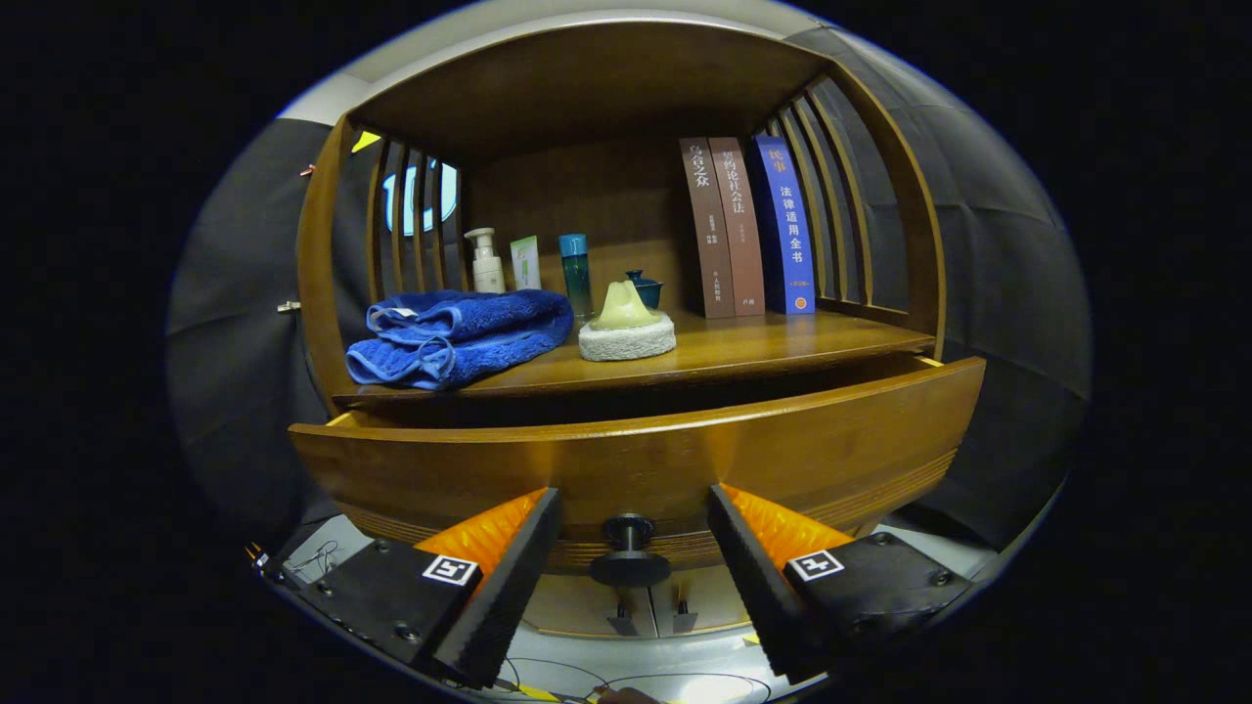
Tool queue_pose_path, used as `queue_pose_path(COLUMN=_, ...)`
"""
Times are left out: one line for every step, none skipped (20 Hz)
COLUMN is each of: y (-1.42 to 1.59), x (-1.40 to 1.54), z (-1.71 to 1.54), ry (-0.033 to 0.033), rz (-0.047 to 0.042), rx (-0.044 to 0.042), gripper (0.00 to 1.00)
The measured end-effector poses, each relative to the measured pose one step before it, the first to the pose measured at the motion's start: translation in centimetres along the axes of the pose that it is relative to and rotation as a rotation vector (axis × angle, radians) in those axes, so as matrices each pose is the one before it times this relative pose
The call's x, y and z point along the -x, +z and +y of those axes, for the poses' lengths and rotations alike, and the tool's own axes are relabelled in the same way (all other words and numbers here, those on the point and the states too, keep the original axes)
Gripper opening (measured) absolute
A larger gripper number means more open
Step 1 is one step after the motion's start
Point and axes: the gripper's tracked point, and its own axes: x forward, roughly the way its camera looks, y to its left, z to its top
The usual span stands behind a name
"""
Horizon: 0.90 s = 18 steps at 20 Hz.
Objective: Pull open the drawer, take out the items inside it, and place them on the countertop above the cabinet.
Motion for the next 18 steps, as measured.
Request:
queue_pose_path(y=0.117, x=-0.715, z=-0.032, ry=0.00063, rz=0.00057, rx=0.00119, gripper=0.99)
queue_pose_path(y=0.133, x=-0.718, z=-0.044, ry=-0.00043, rz=0.00140, rx=0.00216, gripper=0.99)
queue_pose_path(y=0.059, x=-0.484, z=-0.012, ry=-0.00039, rz=0.00170, rx=0.00157, gripper=0.99)
queue_pose_path(y=0.027, x=-0.387, z=-0.031, ry=-0.00004, rz=0.00059, rx=0.00164, gripper=0.99)
queue_pose_path(y=0.093, x=-0.363, z=-0.024, ry=-0.00068, rz=0.00056, rx=0.00351, gripper=0.98)
queue_pose_path(y=0.024, x=-0.408, z=0.002, ry=-0.00208, rz=0.00098, rx=0.00640, gripper=0.99)
queue_pose_path(y=-0.035, x=-0.319, z=0.016, ry=-0.00193, rz=0.00101, rx=0.00709, gripper=0.98)
queue_pose_path(y=-0.077, x=-0.383, z=-0.055, ry=-0.00289, rz=0.00251, rx=0.00459, gripper=0.99)
queue_pose_path(y=0.012, x=-0.199, z=-0.033, ry=-0.00335, rz=-0.00248, rx=0.00691, gripper=0.99)
queue_pose_path(y=-0.009, x=0.058, z=0.016, ry=-0.00410, rz=-0.00148, rx=0.00610, gripper=0.98)
queue_pose_path(y=-0.028, x=0.037, z=-0.058, ry=-0.00123, rz=-0.00383, rx=0.00349, gripper=0.98)
queue_pose_path(y=-0.223, x=-0.164, z=-0.034, ry=-0.00066, rz=0.00367, rx=0.00245, gripper=0.97)
queue_pose_path(y=-0.058, x=0.070, z=-0.009, ry=0.00131, rz=-0.00187, rx=0.00288, gripper=0.97)
queue_pose_path(y=0.033, x=-0.054, z=-0.015, ry=0.00503, rz=-0.00068, rx=-0.00101, gripper=0.97)
queue_pose_path(y=-0.012, x=0.075, z=0.028, ry=0.00419, rz=-0.00185, rx=-0.00445, gripper=0.97)
queue_pose_path(y=-0.036, x=-0.088, z=0.021, ry=0.00308, rz=0.00146, rx=0.00125, gripper=0.97)
queue_pose_path(y=-0.087, x=0.147, z=-0.043, ry=0.00212, rz=0.00354, rx=0.00397, gripper=0.98)
queue_pose_path(y=0.015, x=0.011, z=-0.032, ry=0.00212, rz=0.00432, rx=0.00164, gripper=0.98)
